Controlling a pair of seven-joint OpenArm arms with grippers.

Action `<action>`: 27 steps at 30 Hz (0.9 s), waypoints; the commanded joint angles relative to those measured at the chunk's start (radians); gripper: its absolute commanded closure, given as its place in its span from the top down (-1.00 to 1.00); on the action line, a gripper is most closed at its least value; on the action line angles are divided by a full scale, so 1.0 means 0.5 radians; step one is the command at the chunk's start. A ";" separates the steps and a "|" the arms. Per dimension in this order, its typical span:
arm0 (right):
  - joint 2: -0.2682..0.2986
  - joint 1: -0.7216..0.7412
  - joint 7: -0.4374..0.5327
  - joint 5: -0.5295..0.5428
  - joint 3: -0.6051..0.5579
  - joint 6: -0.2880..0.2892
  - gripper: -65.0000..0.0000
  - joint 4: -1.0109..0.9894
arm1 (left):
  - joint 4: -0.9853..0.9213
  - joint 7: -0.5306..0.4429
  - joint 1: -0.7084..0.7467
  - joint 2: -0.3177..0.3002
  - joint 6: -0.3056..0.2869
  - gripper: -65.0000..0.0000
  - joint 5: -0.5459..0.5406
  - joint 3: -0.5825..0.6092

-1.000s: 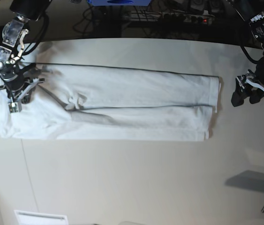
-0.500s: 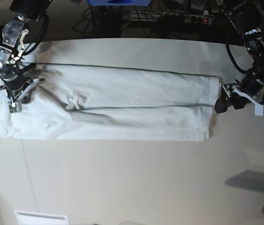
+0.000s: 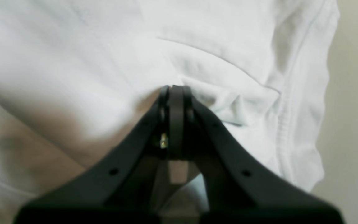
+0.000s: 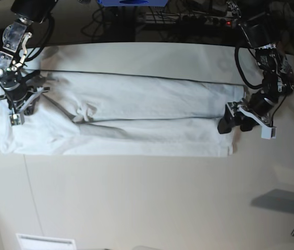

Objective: Fold the T-shirt properly
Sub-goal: 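Pinch the shirt's side edge with the left gripper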

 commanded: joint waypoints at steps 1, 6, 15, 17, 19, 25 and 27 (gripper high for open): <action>0.015 -0.003 -0.077 -0.048 0.007 -0.007 -0.97 0.013 | -0.007 0.087 0.010 -0.018 -0.007 0.80 0.053 -0.004; 0.015 -0.003 -0.077 -0.048 0.007 -0.007 -0.97 0.013 | -0.010 0.050 0.010 0.019 -0.007 0.12 0.057 0.005; 0.015 -0.003 -0.077 -0.048 0.004 -0.007 -0.97 0.013 | 0.006 0.047 0.010 0.007 -0.007 -1.00 0.057 -0.001; 0.015 -0.003 -0.077 -0.048 0.004 -0.007 -0.97 0.013 | 0.021 0.047 0.010 0.004 -0.007 -1.00 0.060 0.005; 0.015 -0.003 -0.077 -0.048 0.004 -0.007 -0.97 0.013 | 0.070 0.047 0.013 0.004 -0.007 -1.00 0.063 0.008; 0.015 -0.003 -0.077 -0.048 0.004 -0.007 -0.97 0.013 | 0.435 0.057 0.083 0.040 -0.007 -1.00 0.308 0.128; 0.015 -0.003 -0.077 -0.048 0.004 -0.007 -0.97 0.010 | 0.589 0.057 0.117 0.071 0.028 -1.00 0.339 0.134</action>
